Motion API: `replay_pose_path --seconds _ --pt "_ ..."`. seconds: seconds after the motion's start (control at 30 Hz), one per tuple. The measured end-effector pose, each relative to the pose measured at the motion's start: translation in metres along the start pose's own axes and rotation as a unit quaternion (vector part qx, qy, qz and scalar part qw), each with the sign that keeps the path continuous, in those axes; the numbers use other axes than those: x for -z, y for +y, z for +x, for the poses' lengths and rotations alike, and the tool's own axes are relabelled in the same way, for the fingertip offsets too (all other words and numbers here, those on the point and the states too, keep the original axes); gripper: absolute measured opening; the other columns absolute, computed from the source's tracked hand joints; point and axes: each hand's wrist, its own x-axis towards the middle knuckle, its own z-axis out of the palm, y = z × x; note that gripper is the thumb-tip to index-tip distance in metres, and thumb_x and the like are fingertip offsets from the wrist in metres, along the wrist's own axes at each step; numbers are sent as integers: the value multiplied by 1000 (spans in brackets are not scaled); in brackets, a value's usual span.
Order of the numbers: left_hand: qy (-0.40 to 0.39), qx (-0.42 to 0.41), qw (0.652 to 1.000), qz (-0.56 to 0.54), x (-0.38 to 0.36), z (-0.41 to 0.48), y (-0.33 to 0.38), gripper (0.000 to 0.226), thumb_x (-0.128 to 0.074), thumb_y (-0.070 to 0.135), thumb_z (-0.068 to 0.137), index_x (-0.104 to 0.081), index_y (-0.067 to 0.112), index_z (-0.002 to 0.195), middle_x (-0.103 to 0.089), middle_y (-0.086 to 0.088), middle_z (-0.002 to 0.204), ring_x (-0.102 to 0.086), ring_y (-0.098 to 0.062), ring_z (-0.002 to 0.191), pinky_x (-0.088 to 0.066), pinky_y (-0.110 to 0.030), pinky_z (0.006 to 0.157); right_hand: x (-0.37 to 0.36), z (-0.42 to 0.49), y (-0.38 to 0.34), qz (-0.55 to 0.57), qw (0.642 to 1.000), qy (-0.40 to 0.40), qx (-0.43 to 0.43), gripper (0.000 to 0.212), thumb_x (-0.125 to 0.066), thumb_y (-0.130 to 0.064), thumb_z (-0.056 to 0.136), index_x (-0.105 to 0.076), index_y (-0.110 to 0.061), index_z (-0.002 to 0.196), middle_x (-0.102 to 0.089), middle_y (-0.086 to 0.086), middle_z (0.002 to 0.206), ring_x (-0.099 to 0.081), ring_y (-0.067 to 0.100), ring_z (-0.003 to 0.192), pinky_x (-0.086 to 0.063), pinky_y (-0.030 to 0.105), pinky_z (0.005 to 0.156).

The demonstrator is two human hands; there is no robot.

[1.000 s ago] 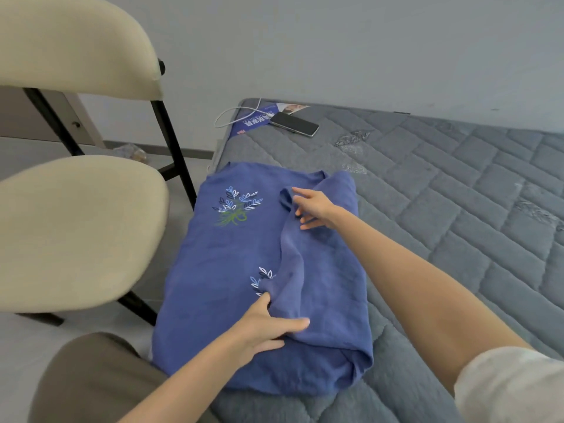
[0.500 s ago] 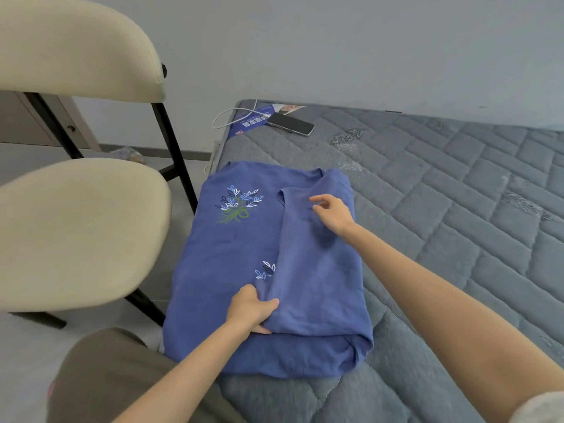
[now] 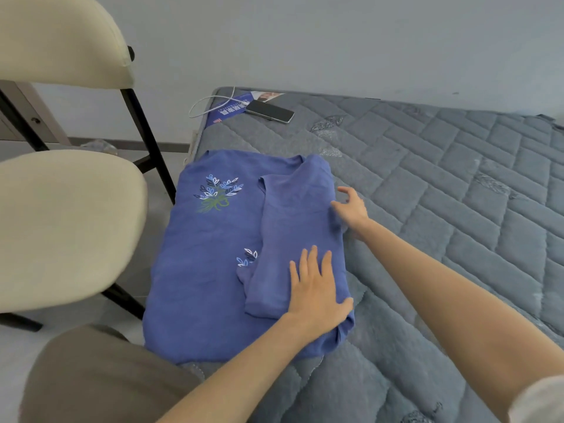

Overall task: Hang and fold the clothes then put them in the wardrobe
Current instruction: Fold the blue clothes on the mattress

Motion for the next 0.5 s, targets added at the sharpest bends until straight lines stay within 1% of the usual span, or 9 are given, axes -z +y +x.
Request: replay_pose_path --seconds 0.03,0.1,0.17,0.2,0.23,0.27,0.37,0.43,0.5 --pt "-19 -5 1000 23 -7 3 4 98 -54 53 86 7 11 150 19 -16 156 20 -32 143 10 -50 115 2 3 2 30 999 -19 -10 51 -52 -18 92 -38 -23 141 -52 13 119 -52 25 104 -43 39 97" --pt "-40 -10 997 64 -19 10 6 106 -54 58 83 15 11 149 26 -18 153 27 -35 140 15 -55 112 5 11 6 70 996 -52 -29 55 -52 -17 93 -32 -22 144 -57 5 95 -53 18 82 -46 37 85" --pt "-52 -16 993 102 -29 14 5 110 -54 61 82 19 12 148 29 -20 151 29 -37 139 17 -59 108 5 20 11 86 994 -64 -33 56 -52 -15 94 -30 -21 145 -55 0 79 -50 13 68 -45 32 75" --pt "-58 -21 991 119 -34 15 4 110 -54 62 81 20 13 147 29 -20 151 29 -38 138 18 -60 107 5 23 14 97 993 -67 -30 57 -53 -14 94 -30 -20 145 -55 0 77 -49 11 65 -45 28 71" --pt "-61 -27 989 130 -39 16 2 111 -53 63 81 20 13 147 29 -21 151 28 -39 138 18 -61 106 4 26 15 111 991 -71 -24 57 -53 -14 94 -29 -19 145 -57 1 79 -51 10 66 -45 25 69" --pt "-61 -32 989 133 -43 16 0 111 -53 63 80 20 14 147 29 -21 151 28 -40 138 19 -62 105 3 29 15 128 989 -77 -18 57 -54 -14 94 -29 -19 145 -60 3 85 -55 10 69 -46 23 68" --pt "-59 -48 989 129 -52 17 -6 115 -52 66 75 22 15 146 32 -20 149 32 -39 137 23 -61 102 -1 39 15 166 982 -93 4 56 -58 -16 93 -33 -20 142 -63 13 112 -63 15 89 -50 21 70" --pt "-62 -64 987 136 -54 16 -10 117 -52 65 72 24 16 146 35 -19 148 38 -38 133 26 -60 101 -5 46 16 182 978 -103 22 54 -60 -17 92 -36 -21 141 -60 15 123 -63 20 101 -53 25 80" --pt "-68 -69 985 143 -54 16 -12 116 -52 61 73 26 16 145 36 -19 148 44 -36 126 26 -60 101 -9 50 16 181 977 -108 42 53 -62 -18 92 -40 -24 140 -55 10 133 -60 20 111 -51 32 93"
